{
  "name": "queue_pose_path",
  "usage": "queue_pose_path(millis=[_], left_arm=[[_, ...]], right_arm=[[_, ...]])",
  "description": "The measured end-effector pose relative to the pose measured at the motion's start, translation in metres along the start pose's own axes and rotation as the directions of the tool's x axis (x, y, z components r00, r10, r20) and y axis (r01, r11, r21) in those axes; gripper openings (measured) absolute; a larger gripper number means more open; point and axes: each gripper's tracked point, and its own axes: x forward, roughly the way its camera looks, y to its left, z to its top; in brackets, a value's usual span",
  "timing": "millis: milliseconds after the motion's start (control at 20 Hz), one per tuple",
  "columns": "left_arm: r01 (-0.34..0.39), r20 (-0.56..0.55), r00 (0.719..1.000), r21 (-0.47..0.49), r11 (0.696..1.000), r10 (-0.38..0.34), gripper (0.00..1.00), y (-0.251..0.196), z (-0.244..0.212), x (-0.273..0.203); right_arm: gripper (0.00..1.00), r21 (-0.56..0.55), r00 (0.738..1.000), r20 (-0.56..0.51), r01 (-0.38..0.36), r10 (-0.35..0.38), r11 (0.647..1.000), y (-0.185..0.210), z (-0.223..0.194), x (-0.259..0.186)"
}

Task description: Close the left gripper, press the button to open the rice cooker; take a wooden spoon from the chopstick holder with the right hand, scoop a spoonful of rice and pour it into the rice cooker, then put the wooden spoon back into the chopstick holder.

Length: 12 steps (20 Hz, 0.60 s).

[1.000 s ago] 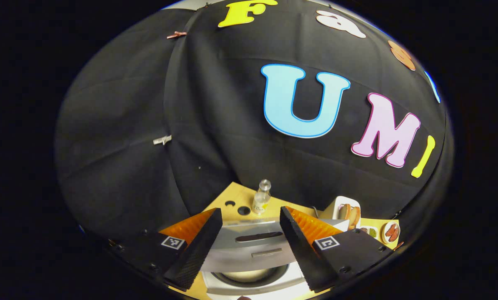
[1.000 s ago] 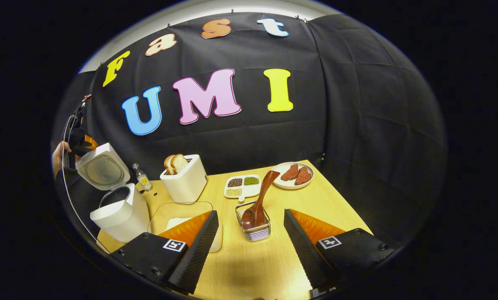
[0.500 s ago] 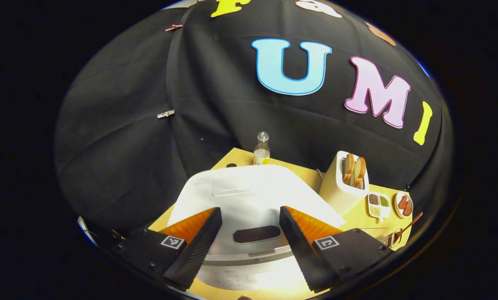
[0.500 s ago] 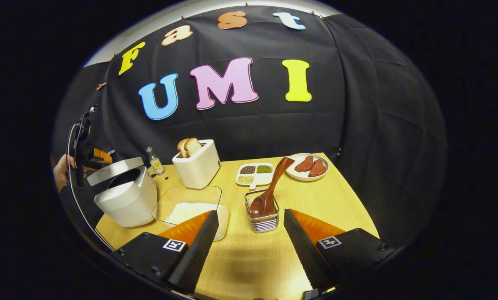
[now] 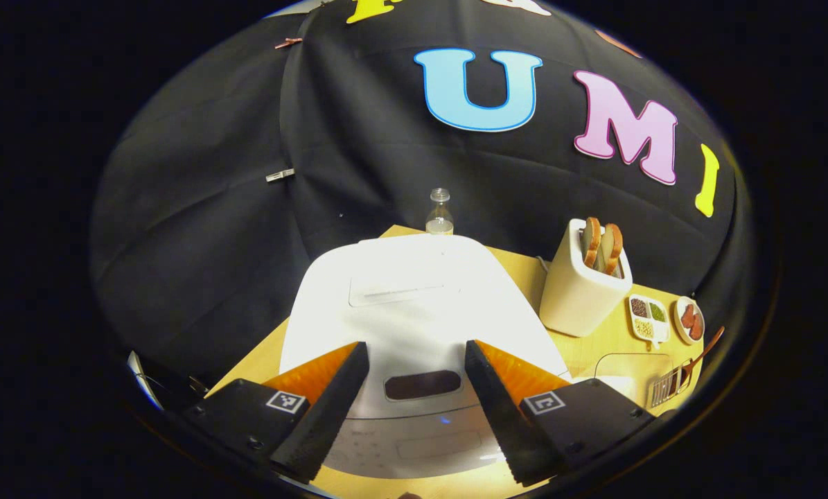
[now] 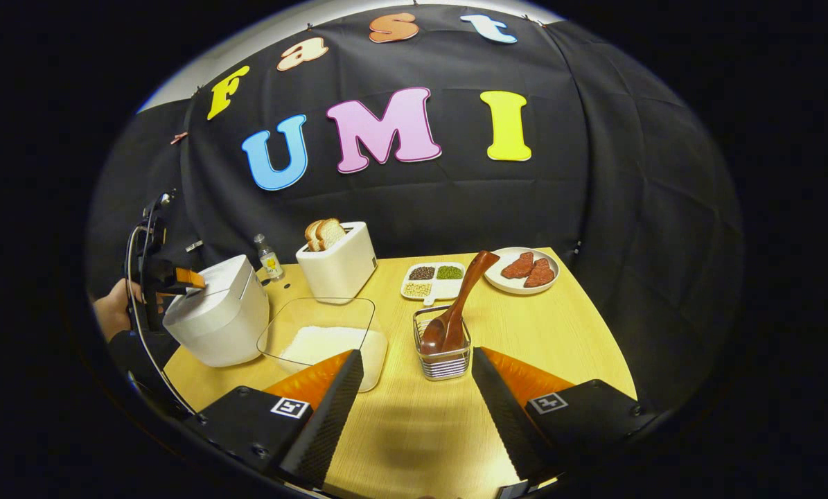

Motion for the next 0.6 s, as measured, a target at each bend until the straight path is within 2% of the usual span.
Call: queue_pose_path(millis=[300, 400, 500, 600], left_arm=[[-0.005, 0.002, 1.0, 0.005, 1.0, 0.005, 0.99, -0.009, -0.006, 0.0], [-0.018, -0.002, 1.0, -0.008, 1.0, 0.018, 0.99, -0.01, -0.007, 0.0], [-0.036, -0.001, 0.999, -0.02, 0.999, 0.036, 0.99, -0.01, -0.006, 0.0], [-0.025, -0.025, 0.999, 0.005, 1.0, 0.025, 0.98, -0.015, -0.007, -0.004]], right_arm=[[0.99, 0.013, 0.999, -0.022, -0.032, 0.032, 0.999, -0.028, -0.008, 0.005], [0.99, -0.015, 0.999, -0.018, -0.026, 0.026, 1.0, -0.043, -0.011, 0.007], [0.99, 0.009, 0.999, -0.027, -0.043, 0.044, 0.999, -0.05, -0.014, 0.008], [0.99, -0.001, 0.999, -0.009, -0.044, 0.044, 0.999, -0.057, -0.007, 0.004]])
